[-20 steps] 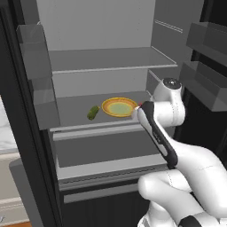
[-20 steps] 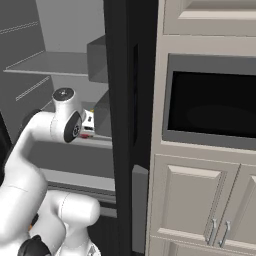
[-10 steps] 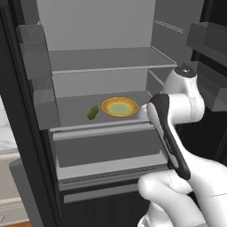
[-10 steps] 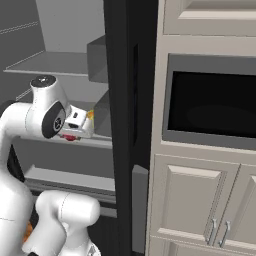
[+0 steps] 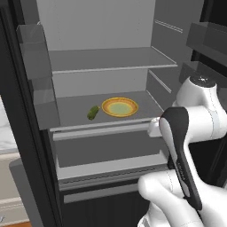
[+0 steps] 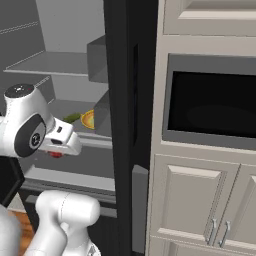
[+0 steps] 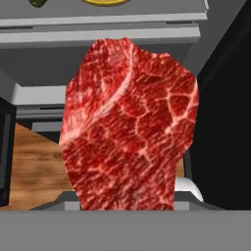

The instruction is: Retrieve the steak from the fridge and place it on the cutting board.

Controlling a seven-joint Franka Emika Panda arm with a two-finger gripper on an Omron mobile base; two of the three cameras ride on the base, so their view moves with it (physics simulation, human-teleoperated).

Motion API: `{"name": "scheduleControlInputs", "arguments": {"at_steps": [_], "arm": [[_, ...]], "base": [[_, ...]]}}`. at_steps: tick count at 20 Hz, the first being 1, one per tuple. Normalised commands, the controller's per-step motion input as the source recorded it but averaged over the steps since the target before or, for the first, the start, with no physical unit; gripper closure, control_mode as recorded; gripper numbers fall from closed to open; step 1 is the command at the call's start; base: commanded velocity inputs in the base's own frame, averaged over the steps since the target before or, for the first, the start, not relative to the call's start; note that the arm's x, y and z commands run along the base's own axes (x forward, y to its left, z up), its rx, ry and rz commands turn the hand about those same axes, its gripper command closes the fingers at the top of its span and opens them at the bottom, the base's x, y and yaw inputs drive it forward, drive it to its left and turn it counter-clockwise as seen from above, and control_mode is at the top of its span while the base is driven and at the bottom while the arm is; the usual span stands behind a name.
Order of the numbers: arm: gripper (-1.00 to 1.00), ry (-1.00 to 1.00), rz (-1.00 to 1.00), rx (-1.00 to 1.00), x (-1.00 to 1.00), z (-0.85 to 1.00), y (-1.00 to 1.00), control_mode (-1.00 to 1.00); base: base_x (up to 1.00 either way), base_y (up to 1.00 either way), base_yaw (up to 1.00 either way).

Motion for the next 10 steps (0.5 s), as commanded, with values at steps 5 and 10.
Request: {"name": "scheduleControlInputs", "arguments": {"at_steps": [5,10], "arm": [[1.0,-0.01,0.0,0.0,-0.11,-0.01,0.0,-1.0],[1.0,0.0,0.0,0.0,0.0,0.0,0.06,-1.0]], "base": [[0.0,0.0,0.0],[0.0,0.0,0.0]]}}
